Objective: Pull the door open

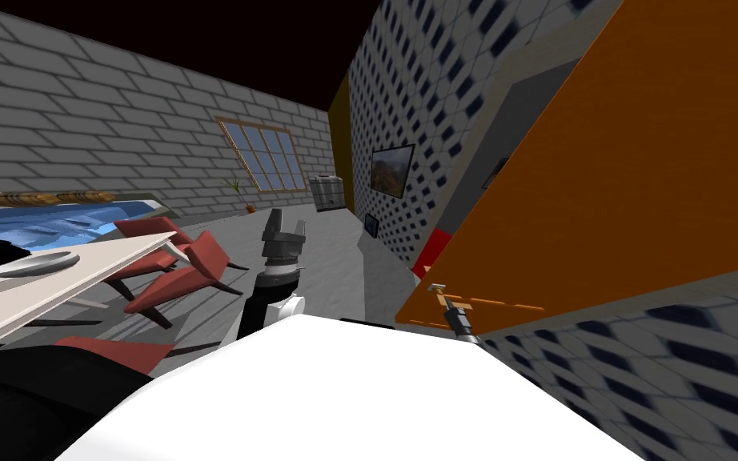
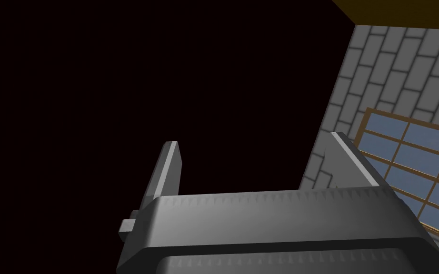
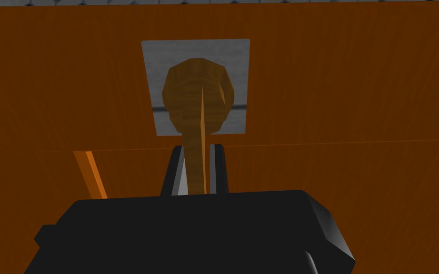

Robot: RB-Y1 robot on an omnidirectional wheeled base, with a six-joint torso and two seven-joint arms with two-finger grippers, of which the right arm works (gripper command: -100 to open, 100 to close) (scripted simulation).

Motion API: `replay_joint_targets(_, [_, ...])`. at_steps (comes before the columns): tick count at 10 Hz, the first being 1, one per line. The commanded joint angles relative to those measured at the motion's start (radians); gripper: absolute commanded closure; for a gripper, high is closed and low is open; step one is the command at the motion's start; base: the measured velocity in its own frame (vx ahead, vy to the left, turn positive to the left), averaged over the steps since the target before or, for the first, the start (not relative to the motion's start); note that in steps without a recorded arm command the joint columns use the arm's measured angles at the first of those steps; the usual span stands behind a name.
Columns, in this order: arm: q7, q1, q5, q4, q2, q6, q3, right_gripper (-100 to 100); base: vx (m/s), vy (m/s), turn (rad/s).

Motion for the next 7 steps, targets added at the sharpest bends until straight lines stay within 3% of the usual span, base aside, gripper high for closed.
replay_joint_targets(1, [0.002,-0.013,-0.002,0.032,-0.001,-0.013,0.002,100,-0.050,0.000,-0.024])
replay_joint_targets(2, [0.018,-0.027,-0.026,0.020,0.006,0.015,0.015,100,-0.107,-0.033,0.142])
replay_joint_targets(4, [0.030,-0.036,-0.042,0.013,0.010,0.035,0.024,100,-0.137,-0.056,0.132])
replay_joint_targets(7, [0.063,-0.063,-0.089,-0.010,0.023,0.092,0.050,100,-0.214,-0.081,0.164])
